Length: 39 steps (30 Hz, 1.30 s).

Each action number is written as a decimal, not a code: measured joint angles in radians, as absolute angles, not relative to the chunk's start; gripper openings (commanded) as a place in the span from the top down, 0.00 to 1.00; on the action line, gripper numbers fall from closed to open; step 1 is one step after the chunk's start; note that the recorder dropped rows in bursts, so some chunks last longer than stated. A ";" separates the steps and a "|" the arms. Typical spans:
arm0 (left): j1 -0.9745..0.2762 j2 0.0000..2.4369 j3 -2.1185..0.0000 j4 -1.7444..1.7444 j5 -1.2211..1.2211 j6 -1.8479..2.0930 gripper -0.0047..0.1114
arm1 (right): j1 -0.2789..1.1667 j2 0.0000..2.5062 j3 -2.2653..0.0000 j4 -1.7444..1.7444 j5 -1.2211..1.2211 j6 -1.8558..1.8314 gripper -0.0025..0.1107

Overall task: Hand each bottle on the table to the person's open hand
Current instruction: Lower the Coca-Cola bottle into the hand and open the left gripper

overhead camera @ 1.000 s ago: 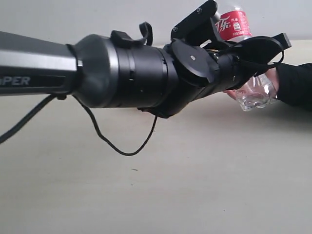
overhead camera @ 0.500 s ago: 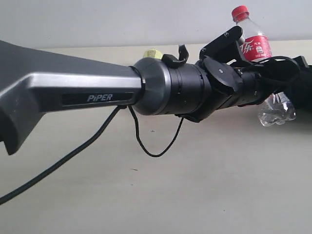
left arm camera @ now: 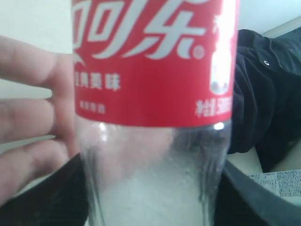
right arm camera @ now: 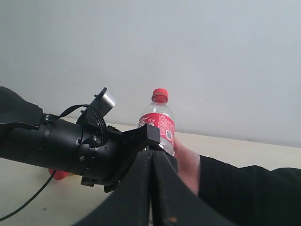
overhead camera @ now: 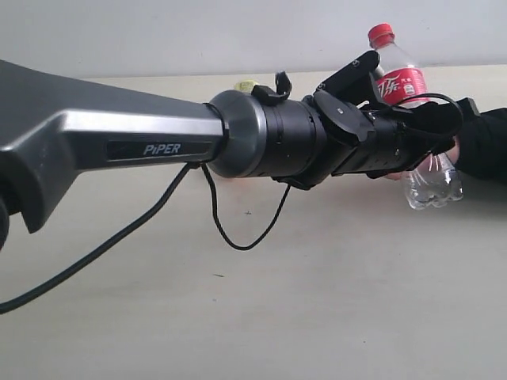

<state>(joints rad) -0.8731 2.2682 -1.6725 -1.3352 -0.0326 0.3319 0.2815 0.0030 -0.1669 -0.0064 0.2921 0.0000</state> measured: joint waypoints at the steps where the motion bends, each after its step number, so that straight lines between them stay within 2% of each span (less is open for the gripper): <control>1: -0.873 2.268 -1.672 -1.335 -0.033 0.332 0.36 | 0.282 0.003 -0.167 -0.006 0.292 0.000 0.98; 34: -0.865 2.225 -1.693 -1.339 -0.021 0.332 0.37 | 0.282 0.003 -0.167 -0.006 0.292 0.000 0.98; 36: -0.855 2.210 -1.693 -1.339 0.000 0.332 0.41 | 0.282 0.003 -0.167 -0.006 0.292 0.000 0.98; 39: -0.841 2.191 -1.693 -1.333 0.029 0.332 0.58 | 0.282 0.003 -0.167 -0.006 0.292 0.000 0.98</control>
<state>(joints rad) -0.8413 2.1910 -1.6932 -1.3333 0.0290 0.3319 0.2815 0.0030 -0.1669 -0.0064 0.2921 0.0000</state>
